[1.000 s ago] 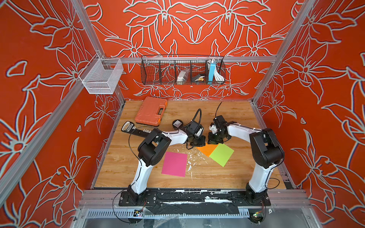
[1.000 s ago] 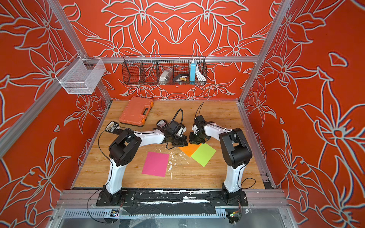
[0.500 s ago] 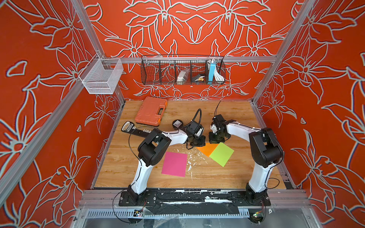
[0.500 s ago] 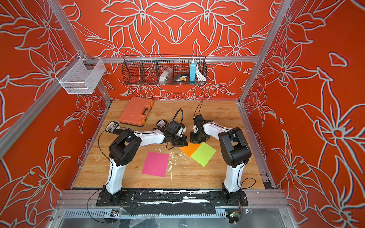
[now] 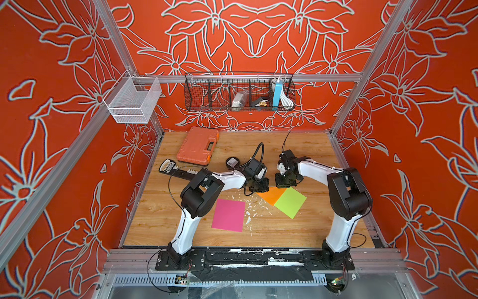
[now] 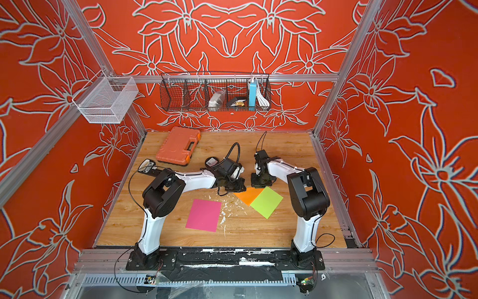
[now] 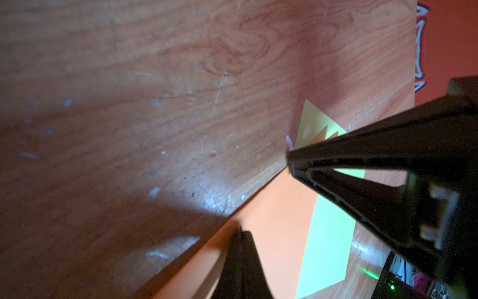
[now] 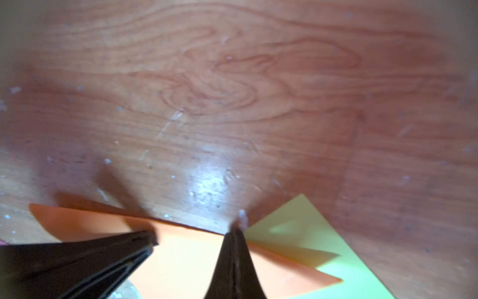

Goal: Fold the square paper diagonally
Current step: Fold the paper at the center of the board.

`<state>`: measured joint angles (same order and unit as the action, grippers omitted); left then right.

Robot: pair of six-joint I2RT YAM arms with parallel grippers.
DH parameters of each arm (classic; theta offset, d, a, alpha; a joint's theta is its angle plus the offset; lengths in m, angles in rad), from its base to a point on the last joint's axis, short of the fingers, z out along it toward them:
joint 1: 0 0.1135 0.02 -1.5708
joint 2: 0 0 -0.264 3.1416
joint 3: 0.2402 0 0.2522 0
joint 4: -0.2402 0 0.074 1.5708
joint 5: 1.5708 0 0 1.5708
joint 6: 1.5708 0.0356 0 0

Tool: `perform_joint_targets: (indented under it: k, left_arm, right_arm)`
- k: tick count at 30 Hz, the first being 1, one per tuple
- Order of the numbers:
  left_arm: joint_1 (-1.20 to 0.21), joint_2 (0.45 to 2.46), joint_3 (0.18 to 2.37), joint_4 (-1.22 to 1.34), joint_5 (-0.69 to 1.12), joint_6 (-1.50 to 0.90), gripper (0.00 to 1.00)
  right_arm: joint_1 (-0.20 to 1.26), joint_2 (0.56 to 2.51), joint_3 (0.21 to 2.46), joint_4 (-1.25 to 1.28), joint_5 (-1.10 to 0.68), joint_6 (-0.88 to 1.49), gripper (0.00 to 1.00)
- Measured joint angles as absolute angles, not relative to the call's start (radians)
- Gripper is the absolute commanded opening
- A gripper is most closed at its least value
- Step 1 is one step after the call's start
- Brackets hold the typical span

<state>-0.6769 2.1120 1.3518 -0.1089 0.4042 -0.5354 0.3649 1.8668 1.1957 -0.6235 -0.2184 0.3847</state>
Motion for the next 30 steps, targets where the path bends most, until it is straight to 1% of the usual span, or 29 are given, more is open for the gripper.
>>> perform_joint_targets:
  k: [23, 27, 30]
  left_arm:
    - [-0.677, 2.112, 1.352, -0.109, 0.403, -0.530, 0.00]
    - [-0.677, 2.112, 1.352, -0.109, 0.404, -0.527, 0.00]
    - [-0.676, 2.112, 1.352, -0.108, 0.407, -0.521, 0.00]
  right_arm:
    - [0.315, 1.818, 1.150, -0.654, -0.062, 0.356, 0.00]
    - [0.312, 1.753, 1.121, -0.655, -0.091, 0.358, 0.00]
    - [0.313, 1.670, 1.112, -0.643, -0.175, 0.368, 0.00]
